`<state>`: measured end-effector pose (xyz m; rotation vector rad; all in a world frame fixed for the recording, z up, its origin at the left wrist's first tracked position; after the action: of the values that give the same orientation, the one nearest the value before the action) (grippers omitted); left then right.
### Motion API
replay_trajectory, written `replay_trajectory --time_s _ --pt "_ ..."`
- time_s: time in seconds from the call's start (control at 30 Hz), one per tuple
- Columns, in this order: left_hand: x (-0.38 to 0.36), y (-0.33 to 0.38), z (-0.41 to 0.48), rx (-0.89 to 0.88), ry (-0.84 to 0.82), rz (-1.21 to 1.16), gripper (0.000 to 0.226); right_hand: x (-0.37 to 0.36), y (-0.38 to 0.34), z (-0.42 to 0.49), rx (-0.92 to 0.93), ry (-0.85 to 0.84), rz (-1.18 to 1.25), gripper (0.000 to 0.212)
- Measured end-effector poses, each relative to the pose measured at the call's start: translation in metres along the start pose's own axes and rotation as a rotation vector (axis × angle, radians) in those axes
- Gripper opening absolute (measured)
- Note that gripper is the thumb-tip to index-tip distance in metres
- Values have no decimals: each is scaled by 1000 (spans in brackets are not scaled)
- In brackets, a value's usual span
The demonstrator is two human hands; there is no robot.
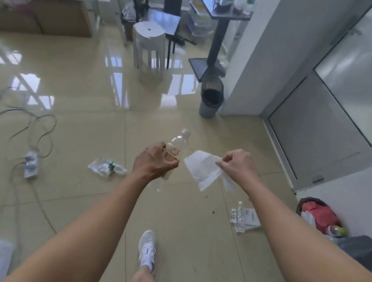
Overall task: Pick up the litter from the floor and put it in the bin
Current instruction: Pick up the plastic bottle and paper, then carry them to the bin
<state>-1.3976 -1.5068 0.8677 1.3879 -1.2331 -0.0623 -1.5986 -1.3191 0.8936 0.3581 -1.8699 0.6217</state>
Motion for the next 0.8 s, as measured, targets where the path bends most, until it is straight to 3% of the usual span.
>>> replay_trajectory --time_s 0.1,0.4,0.8 --pt "10 19 71 -4 -67 11 48 22 -8 56 -64 3 21 8" --pt "17 90 277 -16 -145 97 46 85 -3 234 -206 76 177 31" --pt "-39 184 559 89 -211 123 47 113 46 534 -266 5 302 10"
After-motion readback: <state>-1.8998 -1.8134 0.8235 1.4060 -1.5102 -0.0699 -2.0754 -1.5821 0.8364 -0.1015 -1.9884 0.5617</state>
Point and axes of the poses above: each hand's wrist, its own z-axis towards the middle knuckle, its own x-axis out of the back of the hand, y = z × x, the point moved 4 cm from there along z, towards the middle knuckle, and after that the axes turned 10 degrees about -z, right-handed, at the moved point
